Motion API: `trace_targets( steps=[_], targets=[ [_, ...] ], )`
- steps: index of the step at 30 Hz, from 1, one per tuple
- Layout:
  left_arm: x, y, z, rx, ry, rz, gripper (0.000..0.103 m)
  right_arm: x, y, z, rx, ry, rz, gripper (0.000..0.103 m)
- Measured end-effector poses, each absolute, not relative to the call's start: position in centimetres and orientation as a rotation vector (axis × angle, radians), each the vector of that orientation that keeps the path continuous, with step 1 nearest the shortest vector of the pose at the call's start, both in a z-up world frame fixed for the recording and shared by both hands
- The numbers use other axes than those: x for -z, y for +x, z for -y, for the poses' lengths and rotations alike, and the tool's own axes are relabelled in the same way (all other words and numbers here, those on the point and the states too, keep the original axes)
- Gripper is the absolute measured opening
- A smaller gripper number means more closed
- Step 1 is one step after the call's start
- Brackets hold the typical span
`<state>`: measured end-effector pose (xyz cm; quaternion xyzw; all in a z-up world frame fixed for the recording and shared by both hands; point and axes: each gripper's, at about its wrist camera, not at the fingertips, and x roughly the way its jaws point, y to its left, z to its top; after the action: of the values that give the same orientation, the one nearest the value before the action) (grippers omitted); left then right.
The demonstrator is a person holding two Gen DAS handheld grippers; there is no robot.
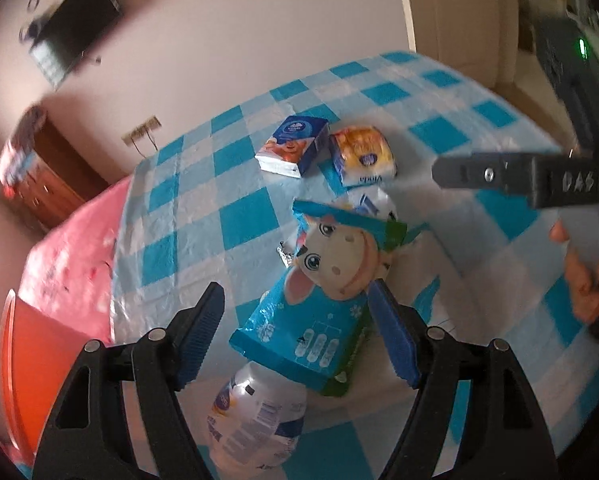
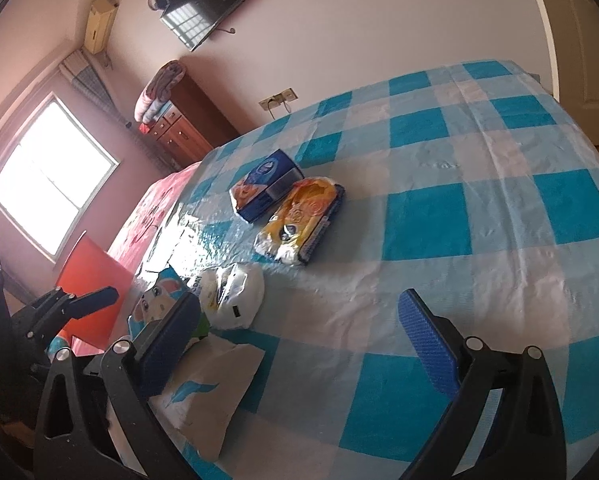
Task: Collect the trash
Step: 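Grasp the blue cow-print wipe pack with the left gripper and lift, then grasp the white MagicDay bottle with the right gripper while the left holds the cow-print pack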
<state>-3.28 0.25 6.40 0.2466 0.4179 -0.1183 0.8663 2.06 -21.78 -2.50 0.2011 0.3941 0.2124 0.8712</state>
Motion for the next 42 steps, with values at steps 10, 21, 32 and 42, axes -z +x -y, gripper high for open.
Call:
trace_targets(
  steps=[10,21,32,42],
  targets=[
    [-4.3,-2.8,0.9,0.276,0.561,-0.892,0.075,2.4,2.0,21.7,-0.452,0.419,-0.823,0.098],
    [-4.3,-2.4,0.6,0.238,0.441,-0.913,0.053,2.3,1.9,21.0,-0.481,0.389,-0.828,0.098],
    [-5.2,-3.0,-1.6,0.203,0.268,-0.915,0.040,2.4,1.4,19.1,-0.526,0.311,-0.840,0.098],
    [-8.2,-5.0,-5.3,0.154,0.109,-0.841,0.040,2.8,0.7,16.3,-0.613,0.226,-0.860,0.098]
  ],
)
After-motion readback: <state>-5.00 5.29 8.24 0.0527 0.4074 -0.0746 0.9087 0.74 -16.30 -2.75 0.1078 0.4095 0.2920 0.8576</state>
